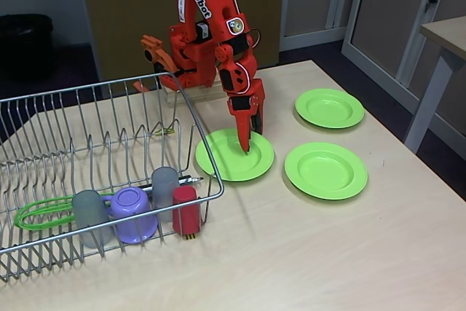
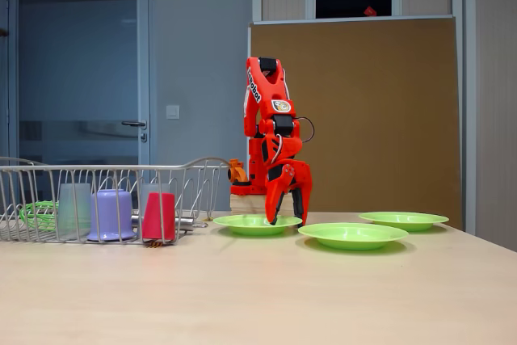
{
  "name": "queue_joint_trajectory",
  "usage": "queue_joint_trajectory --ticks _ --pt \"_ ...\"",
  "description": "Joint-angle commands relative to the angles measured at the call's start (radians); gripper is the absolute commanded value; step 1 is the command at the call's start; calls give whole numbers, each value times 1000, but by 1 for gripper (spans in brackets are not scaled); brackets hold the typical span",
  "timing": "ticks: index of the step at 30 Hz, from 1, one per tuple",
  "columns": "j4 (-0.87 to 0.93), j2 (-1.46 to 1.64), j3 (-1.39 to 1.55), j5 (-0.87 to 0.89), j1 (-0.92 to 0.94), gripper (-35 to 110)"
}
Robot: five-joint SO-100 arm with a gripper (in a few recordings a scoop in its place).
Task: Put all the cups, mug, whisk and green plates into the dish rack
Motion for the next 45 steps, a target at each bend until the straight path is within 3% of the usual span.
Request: queue_joint_trajectory --ticks 1,8,22,32,45 --pt "-6 12 15 -12 15 30" --pt "-3 12 2 -63 69 26" --pt "140 11 -104 -43 123 0" --pt "262 80 -196 -115 114 0" --pt "626 114 -541 -250 75 0"
